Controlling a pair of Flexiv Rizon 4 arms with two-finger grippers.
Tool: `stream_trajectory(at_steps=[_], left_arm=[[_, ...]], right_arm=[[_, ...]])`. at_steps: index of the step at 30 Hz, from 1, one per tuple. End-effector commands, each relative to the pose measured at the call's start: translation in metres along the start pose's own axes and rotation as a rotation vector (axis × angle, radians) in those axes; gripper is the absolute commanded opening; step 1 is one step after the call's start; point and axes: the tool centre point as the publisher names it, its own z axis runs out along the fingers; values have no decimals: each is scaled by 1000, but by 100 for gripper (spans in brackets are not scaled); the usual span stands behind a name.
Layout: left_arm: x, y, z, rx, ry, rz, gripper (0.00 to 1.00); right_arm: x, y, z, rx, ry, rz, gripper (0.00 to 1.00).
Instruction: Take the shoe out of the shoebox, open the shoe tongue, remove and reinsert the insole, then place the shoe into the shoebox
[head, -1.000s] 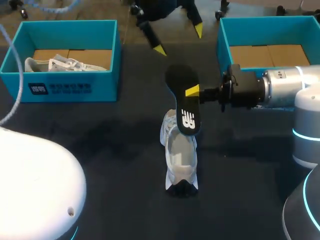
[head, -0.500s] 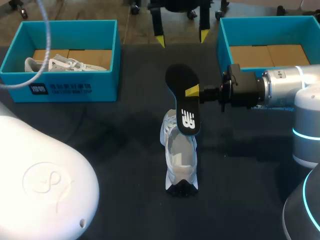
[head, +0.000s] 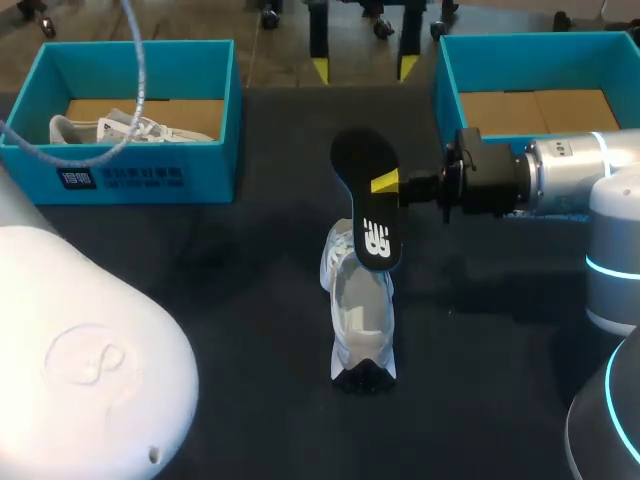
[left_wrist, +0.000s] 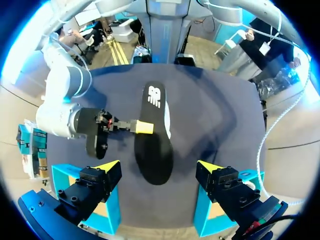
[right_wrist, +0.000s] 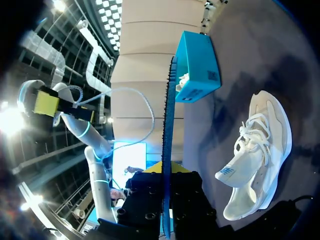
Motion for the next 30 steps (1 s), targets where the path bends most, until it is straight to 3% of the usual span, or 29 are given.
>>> stream_trajectory(at_steps=[1,3,6,7,19,24,27,28,30], left_arm=[[29,-10,8,22,-647,-16,100],[37,-20,12,67,-791,-11,100],[43,-31,21,-2,-938,-43,100],[46,-33,22,39,-982,-42,100],[47,-33,22,58,-981,-66,100],[53,-37,49,89,-1112,-49,100],[62,-43,68,78,-1285,-38,100],[66,-44,71,118,-1289,-43,100],[66,-44,71,118,-1289,-43,100]], right_arm=[[0,0,2,-1,0,0,0],[0,0,2,-1,0,0,0],[0,0,2,-1,0,0,0],[0,0,2,-1,0,0,0],[0,0,2,-1,0,0,0],[0,0,2,-1,0,0,0],[0,0,2,-1,0,0,0],[0,0,2,-1,0,0,0],[0,0,2,-1,0,0,0]])
